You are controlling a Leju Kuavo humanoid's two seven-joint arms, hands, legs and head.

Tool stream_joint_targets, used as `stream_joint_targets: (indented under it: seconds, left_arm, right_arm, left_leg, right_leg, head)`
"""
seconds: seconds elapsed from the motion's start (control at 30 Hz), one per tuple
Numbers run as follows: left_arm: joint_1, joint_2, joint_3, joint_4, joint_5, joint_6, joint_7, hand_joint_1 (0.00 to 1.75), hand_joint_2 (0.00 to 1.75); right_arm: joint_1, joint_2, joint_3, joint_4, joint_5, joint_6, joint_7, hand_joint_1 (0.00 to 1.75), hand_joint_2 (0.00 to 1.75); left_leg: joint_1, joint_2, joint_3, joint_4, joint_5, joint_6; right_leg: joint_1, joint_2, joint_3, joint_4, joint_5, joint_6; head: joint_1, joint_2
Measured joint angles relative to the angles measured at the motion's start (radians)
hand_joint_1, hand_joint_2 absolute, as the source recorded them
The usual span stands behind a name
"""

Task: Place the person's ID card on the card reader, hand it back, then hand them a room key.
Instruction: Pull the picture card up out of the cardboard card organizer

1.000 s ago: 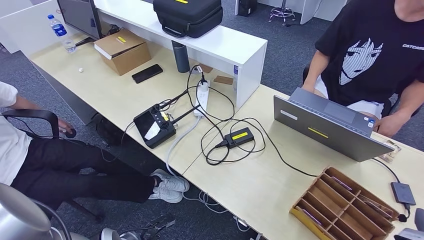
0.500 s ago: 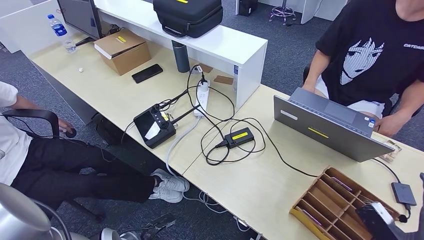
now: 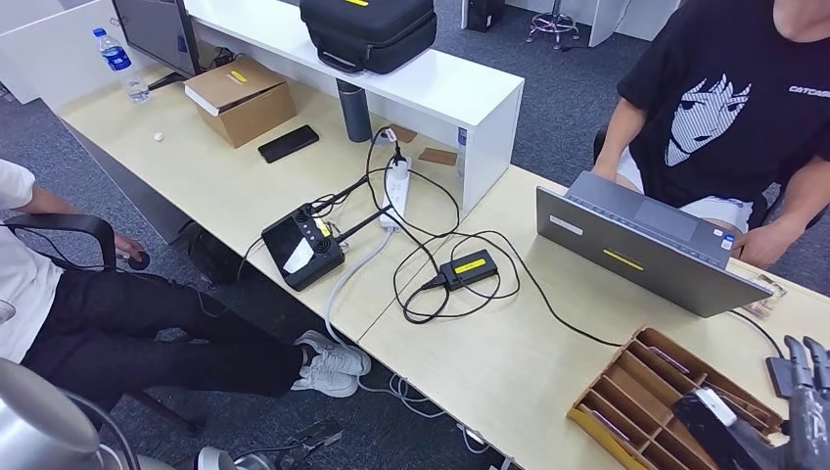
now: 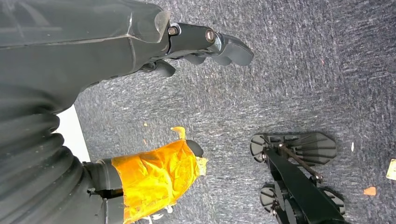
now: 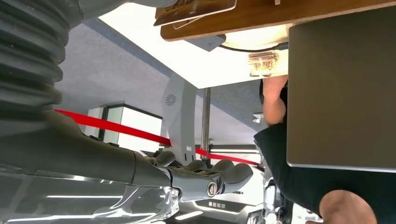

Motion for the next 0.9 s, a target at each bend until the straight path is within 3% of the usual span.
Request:
stream_joint_targets:
  seconds: [0.33,0.9]
  left_arm:
    - [0.0,0.0,0.015,0.0,-0.005,-0.001,0.0,0.0,1.75]
    - [0.001,0.0,0.029,0.0,-0.018,-0.003,0.003,0.0,1.75]
  right_arm:
    - [-0.02,-0.009,0.045,0.039,0.043,0.018,0.062,0.0,1.75]
    - [-0.025,-0.009,0.072,0.107,0.071,0.021,0.076,0.0,1.75]
  left_leg:
    - [0.0,0.0,0.0,0.0,0.0,0.0]
    - [0.0,0.0,0.0,0.0,0.0,0.0]
  right_leg:
    - [0.0,0.0,0.0,0.0,0.0,0.0]
    - [0.0,0.0,0.0,0.0,0.0,0.0]
  head:
    - [0.0,0.0]
    - [0.0,0.0]
